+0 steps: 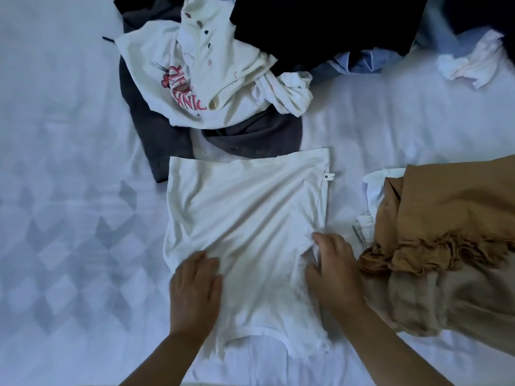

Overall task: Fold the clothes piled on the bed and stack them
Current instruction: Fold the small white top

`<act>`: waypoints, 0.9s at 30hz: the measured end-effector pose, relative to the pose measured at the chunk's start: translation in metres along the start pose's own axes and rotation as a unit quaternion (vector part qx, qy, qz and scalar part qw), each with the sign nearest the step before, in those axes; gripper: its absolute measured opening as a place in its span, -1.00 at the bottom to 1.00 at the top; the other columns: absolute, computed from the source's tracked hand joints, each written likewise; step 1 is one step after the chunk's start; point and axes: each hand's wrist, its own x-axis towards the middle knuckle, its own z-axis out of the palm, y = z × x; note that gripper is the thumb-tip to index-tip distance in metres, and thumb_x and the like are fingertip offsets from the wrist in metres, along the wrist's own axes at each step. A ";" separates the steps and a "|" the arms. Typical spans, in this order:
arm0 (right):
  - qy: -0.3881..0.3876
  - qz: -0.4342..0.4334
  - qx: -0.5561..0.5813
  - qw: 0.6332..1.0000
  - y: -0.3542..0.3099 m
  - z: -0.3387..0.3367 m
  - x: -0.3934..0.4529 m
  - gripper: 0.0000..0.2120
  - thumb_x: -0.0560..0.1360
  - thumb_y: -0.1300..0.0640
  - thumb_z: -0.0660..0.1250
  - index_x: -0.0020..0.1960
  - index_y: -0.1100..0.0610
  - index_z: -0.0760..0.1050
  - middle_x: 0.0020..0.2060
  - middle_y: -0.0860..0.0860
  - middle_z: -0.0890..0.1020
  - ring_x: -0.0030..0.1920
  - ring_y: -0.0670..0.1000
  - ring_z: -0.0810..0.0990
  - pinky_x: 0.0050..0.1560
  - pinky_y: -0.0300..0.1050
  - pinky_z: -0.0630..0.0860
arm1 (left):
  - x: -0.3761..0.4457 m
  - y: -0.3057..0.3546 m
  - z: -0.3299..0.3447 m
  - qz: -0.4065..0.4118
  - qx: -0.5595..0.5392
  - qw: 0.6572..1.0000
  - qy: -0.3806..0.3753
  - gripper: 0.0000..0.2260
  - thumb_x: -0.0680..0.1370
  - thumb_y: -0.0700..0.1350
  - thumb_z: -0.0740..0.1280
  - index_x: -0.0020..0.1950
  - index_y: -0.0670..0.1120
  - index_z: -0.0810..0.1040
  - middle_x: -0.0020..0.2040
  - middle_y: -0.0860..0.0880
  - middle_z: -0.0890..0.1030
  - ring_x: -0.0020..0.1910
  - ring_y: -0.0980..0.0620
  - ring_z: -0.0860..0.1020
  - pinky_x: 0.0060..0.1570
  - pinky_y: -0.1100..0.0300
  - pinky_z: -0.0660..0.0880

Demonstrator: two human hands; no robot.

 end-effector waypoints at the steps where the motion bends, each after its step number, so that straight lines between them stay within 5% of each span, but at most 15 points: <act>1: 0.006 0.015 -0.011 1.000 0.000 0.002 0.000 -0.63 0.39 0.20 0.34 0.19 0.17 0.49 0.09 0.13 0.52 0.11 0.18 0.46 0.03 0.08 0.45 | -0.006 -0.007 -0.005 -0.053 0.000 0.998 0.015 -0.60 0.47 0.06 0.16 0.15 -0.14 0.56 0.20 -0.17 0.51 0.18 -0.14 0.40 0.18 0.01 0.27; 4: 0.043 0.022 -0.045 0.998 -0.001 0.006 0.007 -0.84 0.45 0.21 0.34 0.02 0.19 0.50 -0.08 0.14 0.56 -0.05 0.21 0.52 -0.12 0.05 0.45 | -0.008 -0.016 -0.017 -0.254 -0.078 0.963 0.039 -0.51 0.51 0.08 0.18 0.31 -0.21 0.44 0.30 -0.23 0.42 0.26 -0.22 0.37 0.24 -0.14 0.31; 7: 0.061 0.029 -0.004 0.998 0.003 0.006 0.018 -0.92 0.52 0.22 0.24 -0.11 0.23 0.44 -0.18 0.18 0.53 -0.14 0.22 0.51 -0.21 0.05 0.42 | 0.008 -0.020 -0.017 -0.374 -0.155 0.914 0.028 -0.67 0.54 0.06 0.27 0.14 -0.16 0.52 0.11 -0.23 0.52 0.06 -0.21 0.52 0.09 -0.09 0.48; 12: 0.117 0.125 0.054 0.984 0.018 0.002 0.019 -0.84 0.58 0.25 0.16 -0.02 0.34 0.44 -0.12 0.34 0.55 -0.07 0.30 0.52 -0.20 -0.01 0.28 | 0.023 -0.007 -0.012 -0.394 -0.197 0.897 -0.018 -0.75 0.54 -0.03 0.30 -0.13 -0.22 0.47 -0.26 -0.07 0.49 -0.24 -0.08 0.47 -0.26 0.14 0.37; 15: 0.145 0.178 0.116 0.966 0.019 0.000 0.010 -0.83 0.56 0.28 0.19 0.12 0.31 0.42 -0.03 0.32 0.55 -0.01 0.26 0.51 -0.13 -0.09 0.28 | 0.023 -0.008 -0.019 -0.430 -0.236 0.870 0.053 -0.78 0.57 -0.04 0.26 -0.06 -0.21 0.44 -0.25 -0.03 0.47 -0.18 -0.08 0.47 -0.23 0.17 0.32; 18: 0.156 0.142 0.162 0.964 0.007 -0.001 -0.013 -0.97 0.52 0.28 0.25 -0.04 0.22 0.42 -0.15 0.16 0.52 -0.15 0.08 0.43 -0.19 -0.16 0.20 | 0.007 -0.006 -0.027 -0.445 -0.302 0.840 0.071 -0.78 0.56 0.01 0.30 0.07 -0.10 0.39 -0.18 0.03 0.50 -0.20 -0.01 0.52 -0.17 0.16 0.40; 21: 0.097 0.132 0.177 0.970 0.000 0.008 -0.051 -0.81 0.51 0.16 0.33 -0.22 0.21 0.42 -0.35 0.05 0.53 -0.29 0.07 0.47 -0.30 -0.10 0.26 | -0.024 0.004 -0.033 -0.426 -0.294 0.854 0.048 -0.77 0.56 0.04 0.29 -0.01 -0.13 0.45 -0.20 0.01 0.55 -0.23 0.05 0.54 -0.23 0.19 0.43; 24: -0.005 0.170 0.239 0.956 -0.006 0.017 -0.085 -0.81 0.46 0.00 0.40 -0.21 0.07 0.47 -0.32 -0.06 0.58 -0.26 -0.06 0.55 -0.25 -0.19 0.40 | -0.057 0.013 -0.035 -0.383 -0.245 0.890 -0.024 -0.73 0.52 0.07 0.34 -0.19 -0.12 0.52 -0.30 0.02 0.56 -0.31 0.09 0.50 -0.37 0.34 0.33; 27: -0.093 0.175 0.202 0.959 0.000 0.024 -0.100 -0.78 0.39 -0.06 0.45 -0.23 0.05 0.49 -0.35 -0.13 0.56 -0.25 -0.10 0.53 -0.15 -0.14 0.41 | -0.078 0.009 -0.028 -0.296 -0.157 0.934 -0.124 -0.62 0.39 0.06 0.48 -0.36 -0.10 0.35 -0.35 0.07 0.41 -0.32 0.04 0.41 -0.33 0.26 0.28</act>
